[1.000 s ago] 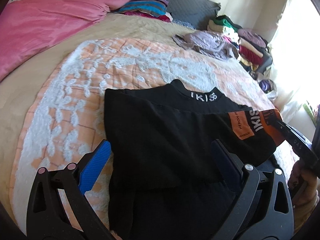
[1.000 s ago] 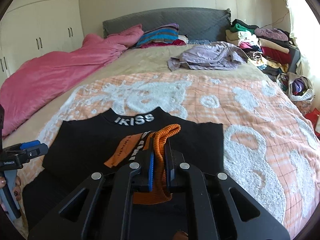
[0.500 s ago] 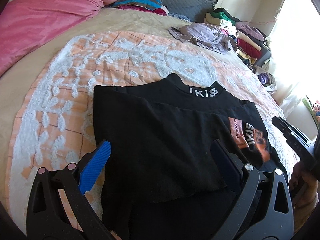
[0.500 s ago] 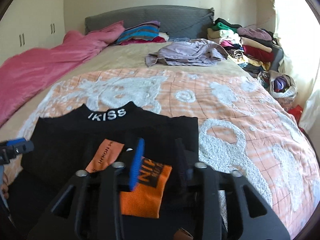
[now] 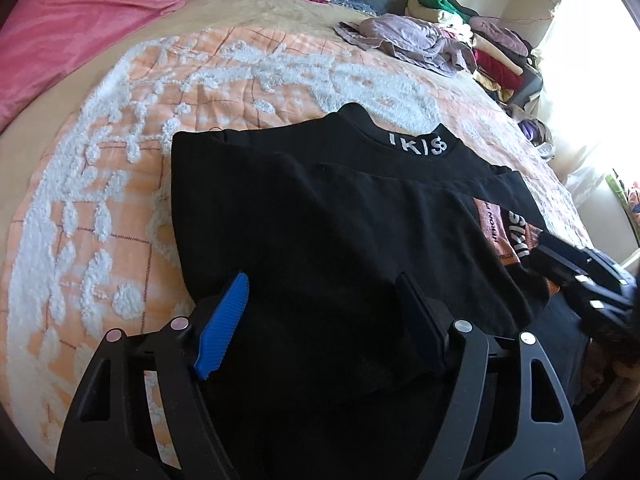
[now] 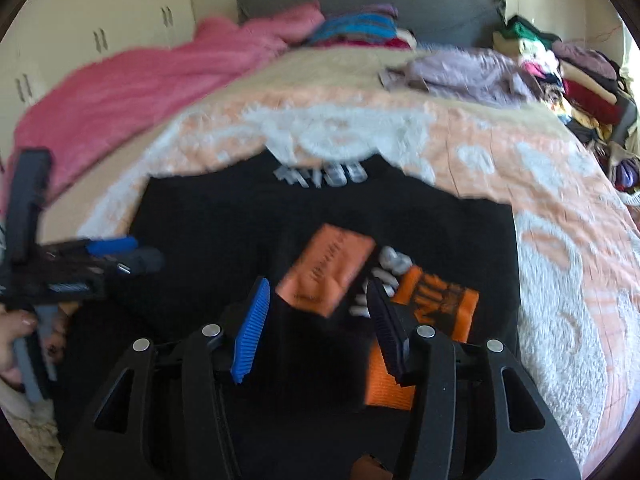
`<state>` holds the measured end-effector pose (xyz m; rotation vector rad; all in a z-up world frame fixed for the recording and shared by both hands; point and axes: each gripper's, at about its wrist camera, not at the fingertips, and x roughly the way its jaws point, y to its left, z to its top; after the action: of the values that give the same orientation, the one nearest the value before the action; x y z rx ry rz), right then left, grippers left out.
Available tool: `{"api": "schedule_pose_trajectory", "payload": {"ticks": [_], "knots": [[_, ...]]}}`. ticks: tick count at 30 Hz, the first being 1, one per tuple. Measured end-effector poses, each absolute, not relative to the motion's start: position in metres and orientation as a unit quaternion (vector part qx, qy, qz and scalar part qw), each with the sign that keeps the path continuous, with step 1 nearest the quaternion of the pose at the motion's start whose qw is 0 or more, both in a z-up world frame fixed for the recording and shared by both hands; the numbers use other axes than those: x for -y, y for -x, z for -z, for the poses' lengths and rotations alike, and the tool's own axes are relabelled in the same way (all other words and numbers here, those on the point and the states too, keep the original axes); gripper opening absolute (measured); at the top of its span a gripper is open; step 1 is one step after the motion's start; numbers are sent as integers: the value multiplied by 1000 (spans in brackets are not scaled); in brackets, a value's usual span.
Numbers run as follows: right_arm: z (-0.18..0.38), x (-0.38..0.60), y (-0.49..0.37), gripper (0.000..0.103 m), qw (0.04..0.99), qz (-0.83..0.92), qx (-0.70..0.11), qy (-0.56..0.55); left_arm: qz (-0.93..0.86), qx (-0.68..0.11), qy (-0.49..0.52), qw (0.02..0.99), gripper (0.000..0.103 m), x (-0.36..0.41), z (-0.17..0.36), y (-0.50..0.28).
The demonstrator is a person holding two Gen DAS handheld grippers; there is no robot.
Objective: Fold small clothes
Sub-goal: 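Lay the cuff flat beside the other cuff and open the right gripper, then move both grippers toward the shirt hem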
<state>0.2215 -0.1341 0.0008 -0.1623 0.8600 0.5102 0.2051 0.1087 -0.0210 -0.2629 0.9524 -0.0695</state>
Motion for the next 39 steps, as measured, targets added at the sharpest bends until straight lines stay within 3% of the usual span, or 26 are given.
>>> {"api": "schedule_pose_trajectory", "payload": {"ticks": [5, 17, 19, 22, 24, 30, 34, 39], "knots": [[26, 148, -231, 50, 868, -218, -440, 73, 40, -456, 135, 879, 68, -111, 23, -203], [9, 162, -214, 55, 884, -213, -412, 53, 41, -440, 147, 885, 68, -115, 13, -187], [5, 166, -209, 64, 888, -210, -406, 51, 40, -437, 146, 887, 68, -115, 10, -185], [-2, 169, -201, 69, 892, -209, -397, 50, 37, -432, 145, 890, 68, -114, 6, -180], [-6, 172, -196, 78, 896, -206, -391, 50, 36, -427, 143, 892, 71, -113, 2, -176], [-20, 178, -179, 89, 903, -204, -373, 51, 30, -407, 130, 903, 83, -109, -12, -161], [-28, 183, -171, 89, 908, -201, -364, 53, 18, -397, 122, 909, 93, -107, -19, -150], [-36, 189, -163, 89, 912, -199, -356, 49, 11, -391, 114, 913, 93, -104, -25, -140]]}}
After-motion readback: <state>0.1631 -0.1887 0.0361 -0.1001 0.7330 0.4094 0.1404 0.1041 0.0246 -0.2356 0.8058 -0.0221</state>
